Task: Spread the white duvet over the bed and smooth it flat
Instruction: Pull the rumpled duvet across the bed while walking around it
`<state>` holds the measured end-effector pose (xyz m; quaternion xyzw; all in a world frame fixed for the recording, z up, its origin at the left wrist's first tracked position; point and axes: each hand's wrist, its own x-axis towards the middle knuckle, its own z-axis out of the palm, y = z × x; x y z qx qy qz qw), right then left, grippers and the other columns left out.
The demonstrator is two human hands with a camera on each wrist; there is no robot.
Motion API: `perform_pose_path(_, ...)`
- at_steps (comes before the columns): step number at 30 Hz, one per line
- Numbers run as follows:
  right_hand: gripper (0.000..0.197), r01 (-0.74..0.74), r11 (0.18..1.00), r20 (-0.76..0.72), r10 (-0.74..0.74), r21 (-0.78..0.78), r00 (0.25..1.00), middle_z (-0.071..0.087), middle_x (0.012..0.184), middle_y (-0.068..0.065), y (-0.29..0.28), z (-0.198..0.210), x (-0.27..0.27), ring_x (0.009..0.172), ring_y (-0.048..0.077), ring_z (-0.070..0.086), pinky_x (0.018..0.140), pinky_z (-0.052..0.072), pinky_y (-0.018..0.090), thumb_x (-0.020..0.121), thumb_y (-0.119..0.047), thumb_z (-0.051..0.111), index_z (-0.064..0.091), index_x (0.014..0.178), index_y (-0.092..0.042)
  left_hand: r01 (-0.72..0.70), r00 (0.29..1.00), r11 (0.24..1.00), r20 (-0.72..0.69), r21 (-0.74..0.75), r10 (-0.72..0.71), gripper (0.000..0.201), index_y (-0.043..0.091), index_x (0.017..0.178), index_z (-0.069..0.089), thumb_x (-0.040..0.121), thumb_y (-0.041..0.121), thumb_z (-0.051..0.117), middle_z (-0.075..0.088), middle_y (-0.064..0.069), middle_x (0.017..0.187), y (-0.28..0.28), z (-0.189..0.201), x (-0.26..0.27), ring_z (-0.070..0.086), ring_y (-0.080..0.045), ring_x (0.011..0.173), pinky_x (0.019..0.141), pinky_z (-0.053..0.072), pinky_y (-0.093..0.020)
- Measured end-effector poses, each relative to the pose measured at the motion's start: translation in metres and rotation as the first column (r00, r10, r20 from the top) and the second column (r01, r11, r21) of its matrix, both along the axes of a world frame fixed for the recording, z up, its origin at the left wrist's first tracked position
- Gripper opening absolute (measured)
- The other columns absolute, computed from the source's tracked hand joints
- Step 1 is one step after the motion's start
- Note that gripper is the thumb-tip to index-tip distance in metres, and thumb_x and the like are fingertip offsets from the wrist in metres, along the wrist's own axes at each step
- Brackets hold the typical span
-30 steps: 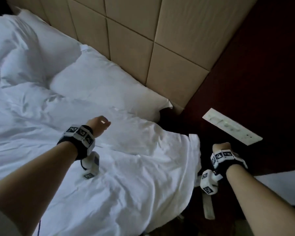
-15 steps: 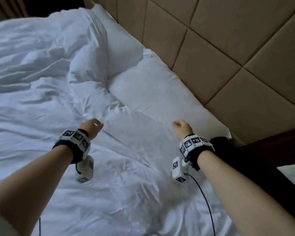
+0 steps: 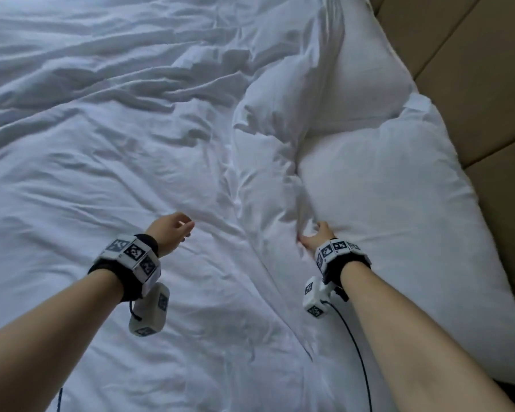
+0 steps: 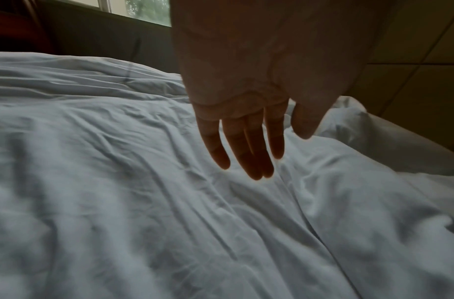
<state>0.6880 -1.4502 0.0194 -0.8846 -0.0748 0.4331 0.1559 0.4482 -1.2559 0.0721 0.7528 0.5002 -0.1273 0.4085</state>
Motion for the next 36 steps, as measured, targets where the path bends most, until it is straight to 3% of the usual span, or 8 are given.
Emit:
perform_pose_path(2, 0.082, -0.147, 0.982, -0.075, 0.139, -0.117, 0.987, 0.041, 0.146, 0.013, 0.013, 0.000, -0.003, 0.133, 0.030, 0.043, 0.108, 0.034, 0.033, 0.079, -0.046, 0.067, 0.034, 0.143, -0.007, -0.018, 1.000, 1.000, -0.023, -0.001, 0.018, 0.028, 0.002, 0.112, 0.059, 0.097, 0.022, 0.047, 0.068, -0.017, 0.105, 0.003, -0.001, 0.001, 0.059, -0.022, 0.084, 0.079, 0.045, -0.031)
perform_pose_path(5, 0.053, -0.183, 0.980, -0.050, 0.179, -0.077, 0.983, 0.052, 0.136, 0.016, 0.030, 0.020, 0.013, 0.125, 0.029, 0.051, 0.100, 0.040, 0.029, 0.087, -0.026, 0.062, 0.048, 0.133, -0.002, -0.022, 0.999, 1.000, -0.040, -0.009, 0.022, 0.028, 0.001, 0.112, 0.059, 0.097, 0.022, 0.046, 0.068, -0.017, 0.105, 0.004, -0.002, 0.014, 0.059, -0.022, 0.084, 0.075, 0.042, -0.028)
perform_pose_path(10, 0.021, 0.157, 0.951, 0.266, -0.229, 0.266, 0.937, 0.061, 0.093, 0.016, -0.028, 0.073, 0.115, 0.091, 0.026, 0.058, 0.078, 0.046, 0.033, 0.079, -0.002, 0.064, 0.064, 0.100, 0.001, 0.012, 0.999, 1.000, -0.044, 0.006, -0.012, 0.027, 0.003, 0.112, 0.058, 0.096, 0.023, 0.049, 0.068, -0.018, 0.107, 0.009, -0.008, 0.063, 0.061, -0.027, 0.086, 0.075, 0.044, -0.030)
perform_pose_path(13, 0.011, 0.215, 0.950, 0.435, -0.297, 0.228, 0.850, 0.056, 0.080, 0.016, -0.082, 0.064, 0.138, 0.080, 0.028, 0.056, 0.068, 0.038, 0.030, 0.081, -0.007, 0.063, 0.053, 0.077, -0.008, 0.102, 0.989, 0.995, -0.108, 0.007, -0.101, 0.032, 0.007, 0.120, 0.055, 0.096, 0.028, 0.049, 0.065, -0.017, 0.116, 0.004, -0.014, 0.095, 0.060, -0.033, 0.106, 0.088, 0.046, -0.034)
perform_pose_path(18, 0.043, 0.199, 0.977, 0.231, -0.210, 0.071, 0.950, 0.060, 0.124, 0.019, -0.078, 0.020, 0.134, 0.114, 0.036, 0.056, 0.094, 0.043, 0.035, 0.085, -0.025, 0.064, 0.054, 0.121, -0.003, 0.277, 0.950, 0.961, -0.151, -0.008, -0.275, 0.040, 0.011, 0.130, 0.047, 0.095, 0.030, 0.049, 0.055, -0.012, 0.129, -0.011, -0.033, 0.128, 0.054, -0.028, 0.116, 0.097, 0.042, -0.034)
perform_pose_path(24, 0.033, 0.312, 0.900, 0.402, -0.418, 0.304, 0.815, 0.053, 0.124, 0.010, -0.016, 0.033, 0.157, 0.120, 0.031, 0.044, 0.101, 0.036, 0.040, 0.083, -0.009, 0.053, 0.054, 0.116, -0.011, 0.259, 0.949, 0.965, -0.195, 0.033, -0.248, 0.053, 0.011, 0.142, 0.034, 0.095, 0.027, 0.050, 0.032, -0.012, 0.150, 0.016, -0.050, 0.122, 0.041, -0.030, 0.132, 0.109, 0.034, -0.038)
perform_pose_path(31, 0.043, 0.132, 0.965, 0.208, -0.180, 0.226, 0.961, 0.051, 0.135, 0.016, 0.106, 0.024, 0.176, 0.123, 0.031, 0.048, 0.100, 0.038, 0.032, 0.098, -0.031, 0.041, 0.045, 0.132, -0.006, 0.158, 0.949, 0.987, -0.279, 0.029, -0.144, 0.057, 0.011, 0.146, 0.030, 0.095, 0.028, 0.050, 0.029, -0.012, 0.153, 0.084, -0.073, 0.081, 0.035, -0.031, 0.137, 0.112, 0.031, -0.038)
perform_pose_path(36, 0.059, 0.113, 0.973, 0.078, -0.131, 0.201, 0.988, 0.051, 0.134, 0.012, 0.164, 0.000, 0.180, 0.118, 0.027, 0.053, 0.100, 0.040, 0.034, 0.092, -0.028, 0.054, 0.030, 0.143, -0.009, 0.089, 0.915, 0.994, -0.389, -0.067, -0.108, 0.073, 0.032, 0.149, 0.015, 0.089, 0.051, 0.052, 0.000, -0.016, 0.158, 0.118, -0.103, 0.068, 0.022, -0.039, 0.142, 0.116, 0.025, -0.045)
